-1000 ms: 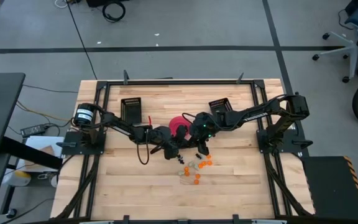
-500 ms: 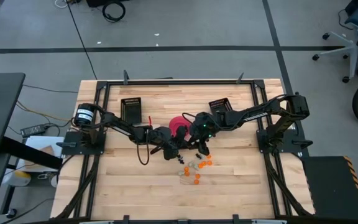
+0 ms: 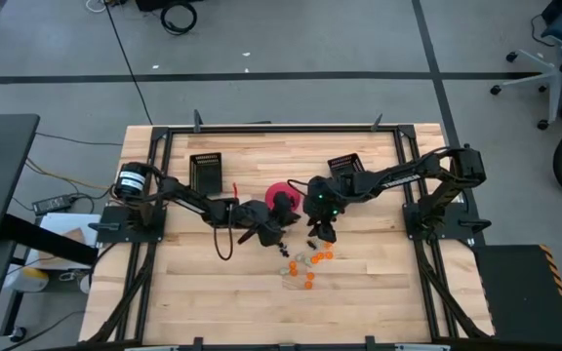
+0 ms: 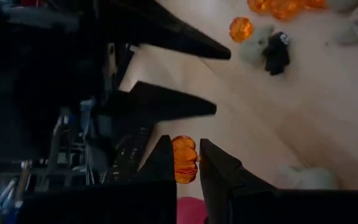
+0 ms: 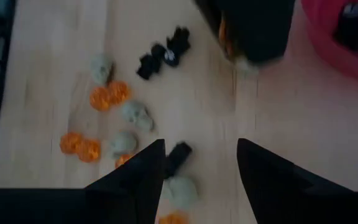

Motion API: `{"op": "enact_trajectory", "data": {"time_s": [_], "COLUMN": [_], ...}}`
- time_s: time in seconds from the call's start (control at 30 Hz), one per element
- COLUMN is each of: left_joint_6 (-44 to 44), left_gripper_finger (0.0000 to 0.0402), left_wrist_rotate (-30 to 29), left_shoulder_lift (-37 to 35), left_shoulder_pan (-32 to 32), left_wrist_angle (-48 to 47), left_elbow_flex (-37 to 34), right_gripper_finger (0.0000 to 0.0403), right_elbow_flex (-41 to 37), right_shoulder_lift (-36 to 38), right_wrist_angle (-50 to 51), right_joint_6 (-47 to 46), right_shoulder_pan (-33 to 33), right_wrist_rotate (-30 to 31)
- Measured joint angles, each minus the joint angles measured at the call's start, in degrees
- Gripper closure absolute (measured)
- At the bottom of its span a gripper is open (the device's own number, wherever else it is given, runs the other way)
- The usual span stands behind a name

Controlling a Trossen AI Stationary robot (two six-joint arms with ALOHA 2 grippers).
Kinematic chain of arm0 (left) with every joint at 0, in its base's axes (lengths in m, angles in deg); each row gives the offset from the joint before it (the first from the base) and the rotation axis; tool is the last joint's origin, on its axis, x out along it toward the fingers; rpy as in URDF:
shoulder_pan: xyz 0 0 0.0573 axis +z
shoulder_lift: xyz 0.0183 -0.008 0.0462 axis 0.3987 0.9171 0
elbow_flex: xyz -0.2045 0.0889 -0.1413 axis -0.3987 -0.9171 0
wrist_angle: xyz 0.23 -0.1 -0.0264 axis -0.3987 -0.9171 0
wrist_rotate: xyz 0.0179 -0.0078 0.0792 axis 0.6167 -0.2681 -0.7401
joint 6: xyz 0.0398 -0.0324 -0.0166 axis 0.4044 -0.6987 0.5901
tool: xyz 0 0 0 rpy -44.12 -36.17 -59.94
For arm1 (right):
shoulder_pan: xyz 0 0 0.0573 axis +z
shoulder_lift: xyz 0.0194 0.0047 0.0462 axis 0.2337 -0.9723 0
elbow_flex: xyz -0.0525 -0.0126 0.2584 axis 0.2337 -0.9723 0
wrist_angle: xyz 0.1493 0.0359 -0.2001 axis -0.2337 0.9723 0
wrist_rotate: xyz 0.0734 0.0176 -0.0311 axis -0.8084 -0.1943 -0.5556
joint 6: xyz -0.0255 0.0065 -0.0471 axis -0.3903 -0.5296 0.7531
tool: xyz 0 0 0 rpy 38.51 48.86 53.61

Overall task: Sort Halloween decoration
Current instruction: Put the orange pumpkin toy into the the left black bin

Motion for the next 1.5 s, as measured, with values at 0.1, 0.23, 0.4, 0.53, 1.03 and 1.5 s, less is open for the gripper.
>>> {"op": "enact_trajectory", "data": {"time_s": [0.1, 0.23, 0.4, 0.53, 1.03, 1.5], "left_joint_6": [-0.33, -1.98, -8.96, -15.10, -45.57, -64.15], "left_gripper_finger": [0.0374, 0.0374, 0.0374, 0.0374, 0.0374, 0.0374], "left_wrist_rotate": [-2.80, -10.75, -19.91, -26.35, -37.28, -34.44], "left_shoulder_lift": [-1.63, -4.39, -7.62, -8.31, -14.80, -24.95], "left_shoulder_pan": [-0.89, -1.63, -1.43, -1.35, -0.67, -0.19], "left_wrist_angle": [-1.71, -5.83, -15.35, -22.36, -55.04, -80.52], "left_elbow_flex": [-0.01, -0.01, -0.01, -0.01, -0.01, -0.15], "right_gripper_finger": [0.0199, 0.0199, 0.0199, 0.0199, 0.0199, 0.0199], "right_elbow_flex": [0.00, 0.00, 0.00, 0.00, 0.02, 0.02], "right_shoulder_lift": [0.00, 0.00, 0.27, 1.79, 15.67, 14.89], "right_wrist_angle": [1.79, 3.69, 8.75, 12.08, 16.98, 15.68], "right_joint_6": [0.71, 0.84, 0.14, 0.00, 0.00, 0.00], "right_shoulder_pan": [0.04, 0.02, 0.02, -0.12, -0.66, -0.66], "right_wrist_rotate": [0.18, 0.98, 6.69, 10.27, 20.70, 21.94]}}
